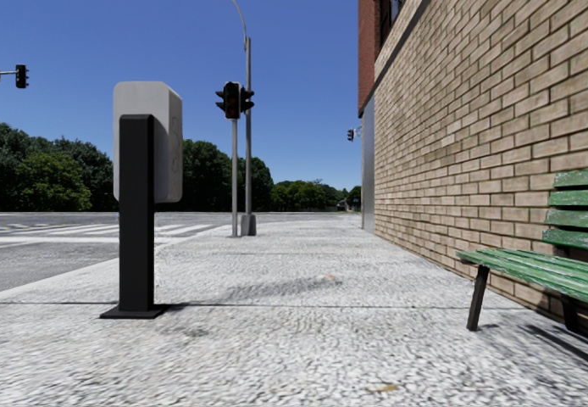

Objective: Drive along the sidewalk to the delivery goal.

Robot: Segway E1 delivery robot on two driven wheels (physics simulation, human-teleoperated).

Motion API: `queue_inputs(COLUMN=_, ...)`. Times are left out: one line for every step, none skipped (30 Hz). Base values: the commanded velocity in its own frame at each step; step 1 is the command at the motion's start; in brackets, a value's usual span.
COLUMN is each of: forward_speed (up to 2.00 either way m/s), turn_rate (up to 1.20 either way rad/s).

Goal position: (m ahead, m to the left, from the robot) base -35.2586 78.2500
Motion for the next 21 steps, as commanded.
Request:
queue_inputs(forward_speed=2.00, turn_rate=-0.15)
queue_inputs(forward_speed=2.00, turn_rate=-0.22)
queue_inputs(forward_speed=2.00, turn_rate=-0.28)
queue_inputs(forward_speed=2.00, turn_rate=-0.30)
queue_inputs(forward_speed=2.00, turn_rate=-0.30)
queue_inputs(forward_speed=2.00, turn_rate=-0.31)
queue_inputs(forward_speed=2.00, turn_rate=-0.31)
queue_inputs(forward_speed=2.00, turn_rate=-0.31)
queue_inputs(forward_speed=2.00, turn_rate=-0.31)
queue_inputs(forward_speed=2.00, turn_rate=-0.31)
queue_inputs(forward_speed=2.00, turn_rate=-0.31)
queue_inputs(forward_speed=2.00, turn_rate=-0.31)
queue_inputs(forward_speed=2.00, turn_rate=-0.31)
queue_inputs(forward_speed=2.00, turn_rate=-0.29)
queue_inputs(forward_speed=2.00, turn_rate=-0.25)
queue_inputs(forward_speed=2.00, turn_rate=-0.21)
queue_inputs(forward_speed=2.00, turn_rate=-0.21)
queue_inputs(forward_speed=2.00, turn_rate=-0.16)
queue_inputs(forward_speed=2.00, turn_rate=0.00)
queue_inputs(forward_speed=2.00, turn_rate=0.00)
queue_inputs(forward_speed=2.00, turn_rate=0.00)
